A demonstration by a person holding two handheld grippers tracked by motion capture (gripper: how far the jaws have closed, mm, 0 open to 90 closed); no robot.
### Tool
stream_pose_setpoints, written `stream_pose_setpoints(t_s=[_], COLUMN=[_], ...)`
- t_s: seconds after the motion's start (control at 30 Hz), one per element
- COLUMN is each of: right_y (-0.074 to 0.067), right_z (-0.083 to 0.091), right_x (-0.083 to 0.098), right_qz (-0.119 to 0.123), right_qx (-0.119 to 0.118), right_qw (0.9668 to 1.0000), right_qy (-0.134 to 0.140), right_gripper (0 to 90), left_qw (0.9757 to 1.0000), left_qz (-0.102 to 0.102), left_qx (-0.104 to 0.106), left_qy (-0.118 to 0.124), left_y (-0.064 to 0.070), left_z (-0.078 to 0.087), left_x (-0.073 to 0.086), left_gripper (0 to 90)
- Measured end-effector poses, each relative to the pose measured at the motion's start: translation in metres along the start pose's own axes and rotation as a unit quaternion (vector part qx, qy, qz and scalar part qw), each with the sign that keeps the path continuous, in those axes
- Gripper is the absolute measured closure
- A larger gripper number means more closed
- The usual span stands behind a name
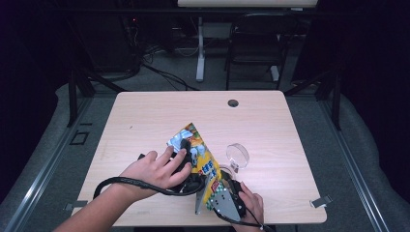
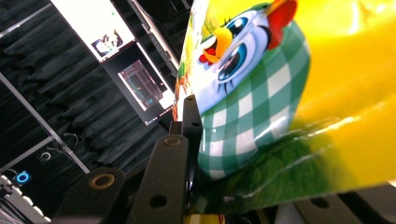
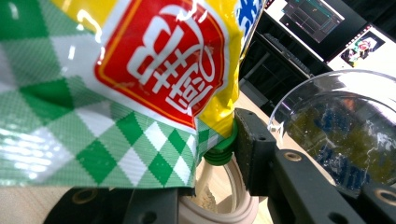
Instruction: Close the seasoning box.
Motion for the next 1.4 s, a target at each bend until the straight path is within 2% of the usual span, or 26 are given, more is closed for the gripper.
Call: stream_pose_setpoints(t_s=[0.07,0.27,0.67,1.4], right_y=[-0.0007,-0.0006,-0.0016,-0.0022], right_z=[-0.0009,-0.0014,-0.0012,-0.0008], right_x=[-0.0007,-0.0004,-0.0018,-0.0011], right_qz=[-0.005,-0.005,-0.015,-0.013], right_qx=[-0.002,-0.01,-0.014,-0.019], right_qw=[1.0,0.9999,0.9998,0.9997], right_qy=[0.005,0.003,0.006,0.001], right_gripper=[70.7,70.7,70.7,70.7], left_qw=[1.0,1.0,0.9999,0.9999], left_qz=[-0.006,-0.001,-0.006,-0.005], left_qx=[0.001,0.007,0.009,0.011], left_qy=[-0.003,-0.002,-0.004,-0.005], left_y=[-0.0006,0.0011,0.0009,0.0024], left_z=[0.0,-0.0009,-0.0003,-0.0006], left_x=[0.0004,0.0005,0.0016,0.0017], left_gripper=[80.2,80.1,80.1,80.2])
Point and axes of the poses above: each handheld gripper's, and its own axes: z roughly backward along the jaws, x roughly out of its underside, y roughly to its right, the point moved 10 cm from there along -z, roughly forward along the jaws, and after that the axes turned 3 degrees about -y, right-handed, at the moved point
